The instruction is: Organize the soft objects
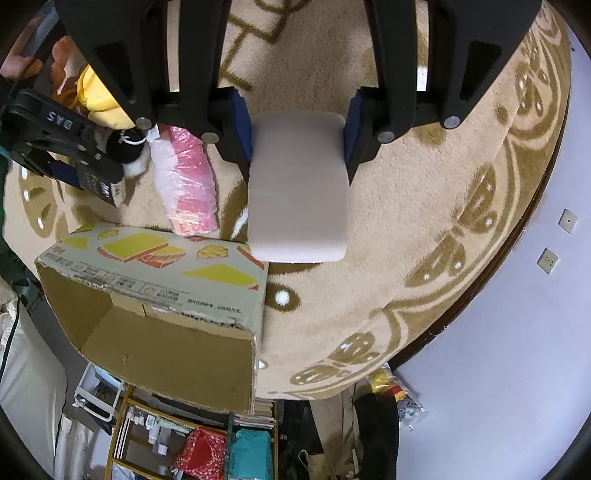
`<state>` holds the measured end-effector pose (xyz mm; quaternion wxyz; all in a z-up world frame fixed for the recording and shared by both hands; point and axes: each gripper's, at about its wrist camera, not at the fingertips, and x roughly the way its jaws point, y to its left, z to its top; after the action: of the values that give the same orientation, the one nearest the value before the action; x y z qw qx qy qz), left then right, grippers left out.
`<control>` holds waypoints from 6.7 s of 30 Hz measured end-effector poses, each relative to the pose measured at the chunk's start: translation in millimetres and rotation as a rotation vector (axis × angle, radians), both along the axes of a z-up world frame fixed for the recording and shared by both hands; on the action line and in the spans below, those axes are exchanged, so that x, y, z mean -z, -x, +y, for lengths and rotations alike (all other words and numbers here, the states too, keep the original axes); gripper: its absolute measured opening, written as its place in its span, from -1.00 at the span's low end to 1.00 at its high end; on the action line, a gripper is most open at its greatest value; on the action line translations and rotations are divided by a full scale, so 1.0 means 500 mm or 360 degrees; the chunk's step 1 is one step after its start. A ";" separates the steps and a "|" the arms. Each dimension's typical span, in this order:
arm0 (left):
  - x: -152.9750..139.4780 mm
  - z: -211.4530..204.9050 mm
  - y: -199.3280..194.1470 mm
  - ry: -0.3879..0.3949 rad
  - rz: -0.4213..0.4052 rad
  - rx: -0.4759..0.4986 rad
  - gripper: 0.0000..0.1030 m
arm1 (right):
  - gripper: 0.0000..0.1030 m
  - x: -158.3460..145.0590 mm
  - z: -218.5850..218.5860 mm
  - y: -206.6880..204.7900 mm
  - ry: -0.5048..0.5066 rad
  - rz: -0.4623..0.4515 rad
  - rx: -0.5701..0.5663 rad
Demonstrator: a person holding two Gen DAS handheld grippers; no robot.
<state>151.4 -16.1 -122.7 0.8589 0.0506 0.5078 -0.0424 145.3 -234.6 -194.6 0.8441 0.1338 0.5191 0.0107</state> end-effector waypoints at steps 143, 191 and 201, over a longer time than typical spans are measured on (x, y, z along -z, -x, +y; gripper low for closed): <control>-0.088 -0.108 0.201 0.0169 -0.0246 0.0024 0.89 | 1.00 -0.203 -0.069 0.234 -0.0137 -0.0466 0.0147; 0.095 -0.246 0.151 0.0160 0.0138 0.0262 0.89 | 1.00 0.000 -0.071 0.088 -0.0363 0.0065 0.0006; 0.115 -0.248 0.159 0.0250 0.0253 0.0288 0.44 | 0.82 0.034 -0.051 0.082 -0.0401 0.0166 -0.0037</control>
<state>72.0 -139.9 -180.4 0.8100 0.0254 0.5627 -0.1632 104.3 -260.4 -211.4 0.7923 0.2332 0.5583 0.0786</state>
